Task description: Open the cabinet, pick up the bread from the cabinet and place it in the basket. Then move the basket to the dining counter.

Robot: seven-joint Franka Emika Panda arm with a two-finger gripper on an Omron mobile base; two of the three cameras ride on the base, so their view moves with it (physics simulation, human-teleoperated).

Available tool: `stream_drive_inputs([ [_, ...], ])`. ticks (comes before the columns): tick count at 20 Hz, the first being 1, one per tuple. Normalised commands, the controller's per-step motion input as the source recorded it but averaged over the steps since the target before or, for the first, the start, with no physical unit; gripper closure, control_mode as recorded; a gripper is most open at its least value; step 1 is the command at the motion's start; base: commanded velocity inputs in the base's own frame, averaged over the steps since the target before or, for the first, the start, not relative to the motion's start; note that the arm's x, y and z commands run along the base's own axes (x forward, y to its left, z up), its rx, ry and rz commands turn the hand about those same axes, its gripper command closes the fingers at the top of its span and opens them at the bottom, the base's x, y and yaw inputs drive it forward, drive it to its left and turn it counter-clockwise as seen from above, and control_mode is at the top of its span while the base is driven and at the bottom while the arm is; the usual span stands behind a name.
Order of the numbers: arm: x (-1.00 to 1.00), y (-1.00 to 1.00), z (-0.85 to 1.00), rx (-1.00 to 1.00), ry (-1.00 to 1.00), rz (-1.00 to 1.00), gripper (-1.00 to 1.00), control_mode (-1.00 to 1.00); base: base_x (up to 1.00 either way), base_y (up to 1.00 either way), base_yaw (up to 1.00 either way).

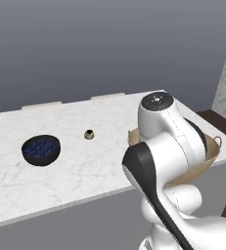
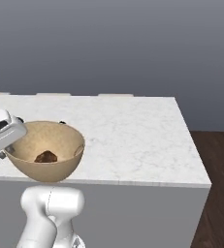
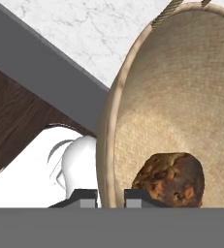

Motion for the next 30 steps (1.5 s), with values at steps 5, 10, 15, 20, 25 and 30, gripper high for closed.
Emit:
stream_drive_inputs([
  [5, 0.82, 0.02, -0.09, 0.0, 0.0, 0.07, 1.0, -1.0, 0.0, 0.0, 0.0],
  [10, 0.98, -0.08, -0.24, 0.02, -0.02, 0.13, 1.0, -1.0, 0.0, 0.0, 0.0],
  [15, 1.0, -0.26, -0.61, 0.01, -0.05, 0.11, 1.0, -1.0, 0.0, 0.0, 0.0],
  [20, 1.0, -0.43, -0.81, 0.0, -0.06, 0.06, 1.0, -1.0, 0.0, 0.0, 0.0],
  [25, 0.72, -0.17, -0.7, -0.01, -0.03, 0.04, 1.0, -1.0, 0.0, 0.0, 0.0],
  [30, 0.45, 0.0, -0.63, -0.04, -0.06, 0.02, 1.0, -1.0, 0.0, 0.0, 0.0],
])
